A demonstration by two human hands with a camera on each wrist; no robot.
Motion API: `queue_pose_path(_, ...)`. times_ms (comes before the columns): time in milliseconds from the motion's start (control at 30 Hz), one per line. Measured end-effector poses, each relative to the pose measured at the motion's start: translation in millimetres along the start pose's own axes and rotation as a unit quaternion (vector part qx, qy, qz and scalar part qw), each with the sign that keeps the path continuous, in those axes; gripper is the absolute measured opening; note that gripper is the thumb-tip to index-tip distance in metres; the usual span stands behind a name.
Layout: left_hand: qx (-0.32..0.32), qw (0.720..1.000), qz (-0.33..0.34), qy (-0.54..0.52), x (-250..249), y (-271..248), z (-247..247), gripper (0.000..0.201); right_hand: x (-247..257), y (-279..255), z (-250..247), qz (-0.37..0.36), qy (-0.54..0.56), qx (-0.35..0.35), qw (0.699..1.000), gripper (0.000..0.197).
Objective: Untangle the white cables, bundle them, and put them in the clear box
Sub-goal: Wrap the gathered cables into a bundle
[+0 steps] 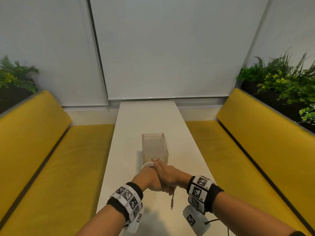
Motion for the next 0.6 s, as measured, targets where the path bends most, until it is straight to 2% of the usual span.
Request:
queue_pose_path(67, -0.038, 0.999, 0.008, 0.001, 0, 2, -1, 0.024, 0, -4, -4, -0.04, -0.022, -0.05, 0.998, 0.052)
queue_pose_path(133, -0.081, 0.997, 0.011, 0.013, -1, 2, -5, 0.036, 2, -5, -9, -0.077, -0.036, -0.089, 0.992, 0.046)
queue_pose_path(267, -0.132, 0.989, 0.01, 0.063, -5, 1, -15, 0.051, 5, -5, -16, -0.124, -0.046, -0.148, 0.98, 0.043)
queue_pose_path(400, -0.166, 0.983, -0.024, 0.077, 1, 2, -17, 0.045, 6, -8, -17, -0.156, -0.034, -0.195, 0.968, 0.042)
queue_pose_path(500, -0.187, 0.98, -0.033, 0.06, 4, 3, -15, 0.047, 10, -9, -19, -0.151, -0.114, -0.21, 0.959, 0.047)
queue_pose_path(600, -0.224, 0.973, -0.023, 0.055, 7, 5, -15, 0.044, 8, -6, -21, -0.169, -0.063, -0.219, 0.959, 0.049)
Point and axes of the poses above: each hand's wrist, its own y-axis towards the middle knuckle, its own z-axis out of the palm, x = y × z, the point moved 2 cm from there along y, towards the middle knuckle, and after that the axes turned 9 degrees about z, right-handed, at the moved point
